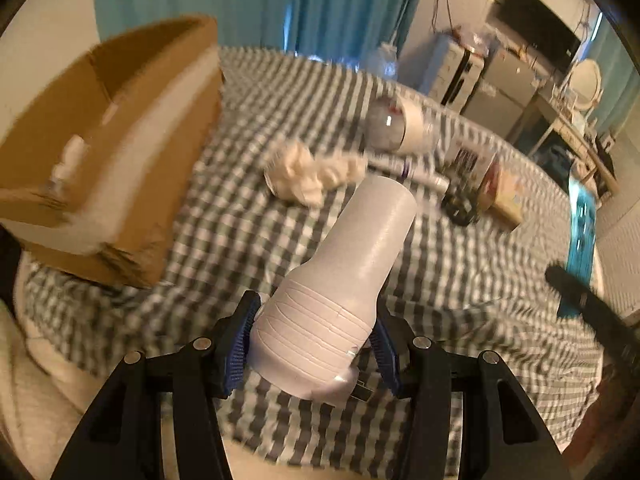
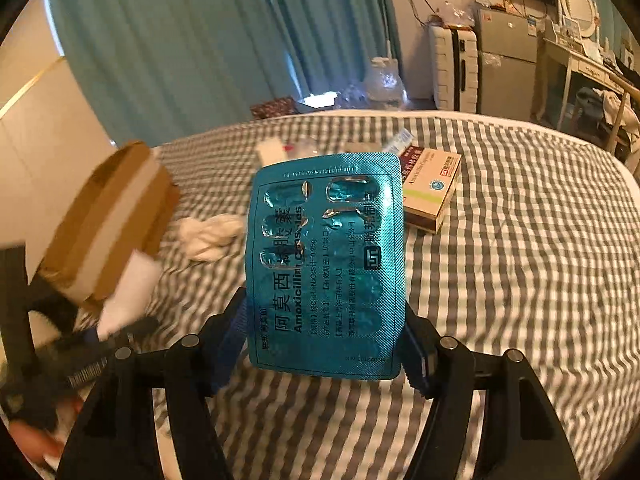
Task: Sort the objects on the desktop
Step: 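Grasp the white bottle with the left tool while the right tool grasps the blue blister pack, then carry the bottle and blister pack over the cardboard box and release both, then move both tools back over the remaining items on the bed, then grasp the lace cloth with the left tool while the right tool grasps the amoxicillin box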
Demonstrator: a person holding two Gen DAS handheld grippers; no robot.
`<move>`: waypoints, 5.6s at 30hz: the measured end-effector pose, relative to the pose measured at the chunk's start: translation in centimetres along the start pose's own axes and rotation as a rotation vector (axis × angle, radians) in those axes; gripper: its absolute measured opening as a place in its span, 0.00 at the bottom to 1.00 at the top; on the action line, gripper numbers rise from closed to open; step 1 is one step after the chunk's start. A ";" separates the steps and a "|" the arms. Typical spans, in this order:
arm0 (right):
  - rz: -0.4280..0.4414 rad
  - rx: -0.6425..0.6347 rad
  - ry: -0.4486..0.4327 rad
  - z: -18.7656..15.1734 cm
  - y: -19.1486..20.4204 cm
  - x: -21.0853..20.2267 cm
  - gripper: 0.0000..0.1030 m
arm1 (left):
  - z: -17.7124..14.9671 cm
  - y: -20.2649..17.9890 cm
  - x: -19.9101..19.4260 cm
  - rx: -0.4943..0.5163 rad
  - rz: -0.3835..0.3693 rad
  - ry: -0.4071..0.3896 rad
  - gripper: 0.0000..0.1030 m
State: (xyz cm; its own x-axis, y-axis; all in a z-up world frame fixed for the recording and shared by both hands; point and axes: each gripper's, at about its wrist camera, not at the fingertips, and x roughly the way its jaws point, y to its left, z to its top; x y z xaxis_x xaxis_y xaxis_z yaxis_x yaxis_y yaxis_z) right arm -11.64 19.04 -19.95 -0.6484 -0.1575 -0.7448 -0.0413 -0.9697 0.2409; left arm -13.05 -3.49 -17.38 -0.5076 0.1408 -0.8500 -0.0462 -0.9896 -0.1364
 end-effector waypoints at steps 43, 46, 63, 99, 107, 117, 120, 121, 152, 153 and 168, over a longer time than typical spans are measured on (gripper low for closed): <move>0.231 -0.533 -0.123 5.2 31.0 -7.3 0.65 | 6.3 18.1 -15.7 -0.072 0.152 -0.270 0.53; 0.241 -0.514 -0.097 7.3 32.7 -4.2 0.65 | 7.5 19.9 -14.0 -0.085 0.133 -0.255 0.53; 0.133 -0.495 -0.002 10.2 34.9 6.5 0.96 | 9.7 23.1 -7.9 -0.084 0.212 -0.219 0.84; -0.094 -0.118 -0.176 -3.3 3.7 -9.8 0.98 | -4.6 -3.1 -13.6 0.104 0.175 -0.315 1.00; -0.077 -0.010 -0.152 -2.8 1.1 -8.6 0.98 | -4.3 -5.5 -11.3 0.174 0.172 -0.286 1.00; -0.099 0.026 -0.134 -2.0 -0.4 -6.0 0.98 | -3.4 -4.4 -7.5 0.135 0.149 -0.235 1.00; -0.100 0.046 -0.118 -1.5 -1.1 -4.6 0.98 | -2.9 -3.9 -5.9 0.108 0.146 -0.221 1.00; -0.096 0.060 -0.113 -1.4 -1.4 -4.2 0.98 | -2.5 -3.7 -5.1 0.102 0.152 -0.216 1.00; -0.244 0.167 -0.085 6.2 -7.3 16.6 0.98 | 7.4 1.3 15.2 -0.009 0.140 -0.087 1.00; -0.260 0.168 -0.075 6.2 -7.5 17.0 0.94 | 7.3 1.4 15.4 -0.012 0.133 -0.078 0.95; -0.208 0.193 0.101 2.3 -8.1 12.7 0.83 | 3.7 -0.8 9.7 0.022 0.004 -0.037 0.29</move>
State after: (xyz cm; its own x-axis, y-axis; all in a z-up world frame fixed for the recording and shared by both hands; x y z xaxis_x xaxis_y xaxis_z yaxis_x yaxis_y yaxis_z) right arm -21.33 25.29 -29.89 -0.5327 0.0138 -0.8462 -0.3152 -0.9312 0.1832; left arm -21.09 -1.39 -23.68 -0.5390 0.1358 -0.8313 -0.0628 -0.9906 -0.1212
